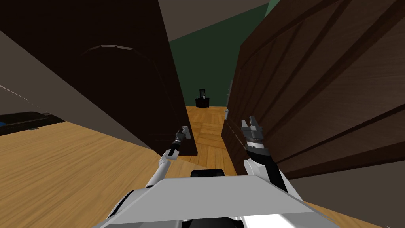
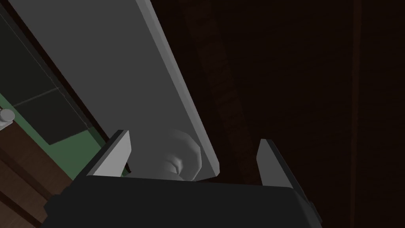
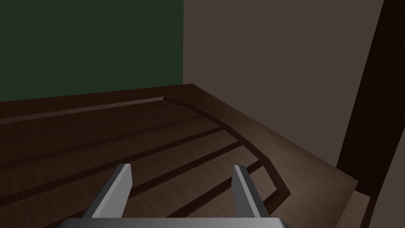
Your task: Push the door open
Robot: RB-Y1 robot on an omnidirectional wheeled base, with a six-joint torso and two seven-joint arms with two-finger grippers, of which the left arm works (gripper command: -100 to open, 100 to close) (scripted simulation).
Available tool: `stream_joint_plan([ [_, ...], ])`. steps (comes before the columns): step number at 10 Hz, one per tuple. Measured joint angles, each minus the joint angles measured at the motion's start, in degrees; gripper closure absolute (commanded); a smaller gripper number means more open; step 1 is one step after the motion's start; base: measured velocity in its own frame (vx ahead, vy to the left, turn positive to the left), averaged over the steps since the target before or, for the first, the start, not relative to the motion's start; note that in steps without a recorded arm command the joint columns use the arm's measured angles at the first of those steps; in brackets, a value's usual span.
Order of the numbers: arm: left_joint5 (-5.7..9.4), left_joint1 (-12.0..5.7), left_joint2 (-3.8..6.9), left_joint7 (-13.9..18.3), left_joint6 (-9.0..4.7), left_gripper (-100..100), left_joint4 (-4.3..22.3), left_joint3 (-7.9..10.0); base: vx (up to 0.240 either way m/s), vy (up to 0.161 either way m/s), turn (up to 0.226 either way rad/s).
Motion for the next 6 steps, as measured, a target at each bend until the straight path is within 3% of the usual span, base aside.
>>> stream_joint_plan([
  [1, 0.6, -1.0, 0.05, 1.5, -0.23, 100, 1.5, 0.18, 0.039, -0.009, 0.001],
  [2, 0.83, -0.56, -0.42, 2.5, 0.34, 100, 0.5, 0.28, 0.047, -0.016, 0.014],
  [4, 1.76, -2.07, -0.95, 4.5, -0.44, 100, 3.0, 0.95, 0.032, 0.001, -0.005],
  [5, 1.73, -0.47, -0.93, 5.2, 0.73, 100, 0.1, 0.52, 0.034, 0.004, 0.027],
  [6, 2.23, -1.3, -1.33, 6.3, 0.75, 100, 1.3, 0.77, 0.051, -0.024, 0.014],
])
